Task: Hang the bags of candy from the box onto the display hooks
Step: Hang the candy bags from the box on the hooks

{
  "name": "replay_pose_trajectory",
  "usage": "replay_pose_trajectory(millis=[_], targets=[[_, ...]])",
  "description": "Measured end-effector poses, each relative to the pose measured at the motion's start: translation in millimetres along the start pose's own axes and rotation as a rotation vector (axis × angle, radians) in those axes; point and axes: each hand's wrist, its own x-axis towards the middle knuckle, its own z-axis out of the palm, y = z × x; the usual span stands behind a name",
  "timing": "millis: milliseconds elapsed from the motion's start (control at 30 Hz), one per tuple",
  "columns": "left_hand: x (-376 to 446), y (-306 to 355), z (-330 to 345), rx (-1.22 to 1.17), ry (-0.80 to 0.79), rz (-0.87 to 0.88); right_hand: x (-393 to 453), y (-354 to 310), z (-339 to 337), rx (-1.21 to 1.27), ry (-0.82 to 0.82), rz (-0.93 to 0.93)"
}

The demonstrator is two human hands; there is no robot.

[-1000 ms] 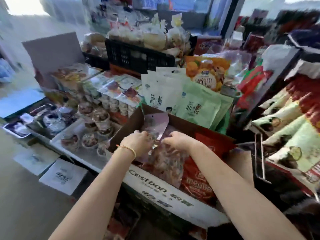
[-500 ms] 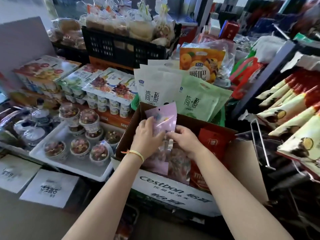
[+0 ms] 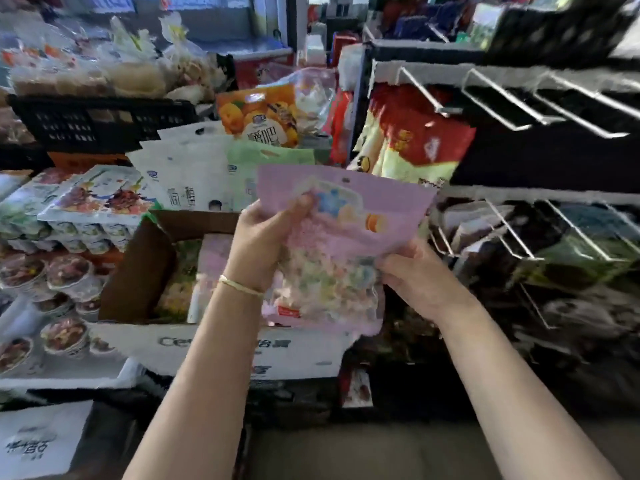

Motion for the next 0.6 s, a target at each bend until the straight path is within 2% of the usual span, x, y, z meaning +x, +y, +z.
replay_pose_trajectory(millis=[133, 200, 400, 533, 600], targets=[[-45, -21, 119, 0.022, -0.134, 0.033, -78, -41, -78, -0.007, 0.017, -0.099], [-69, -41, 180, 0.004, -0.188, 0.017, -117, -58, -127, -0.024, 0.088, -0.152], [-106, -129, 381, -0.025, -0.348, -0.173, -241, -102, -295, -0.123, 0.482, -0.153], [-125, -179, 523, -0.043, -0.544, -0.267, -323, -138, -403, -0.097, 0.807, -0.151], [-134, -203, 585, -0.068, -0.643, -0.3, -355, -152, -450, -0.106, 0.883, -0.164]])
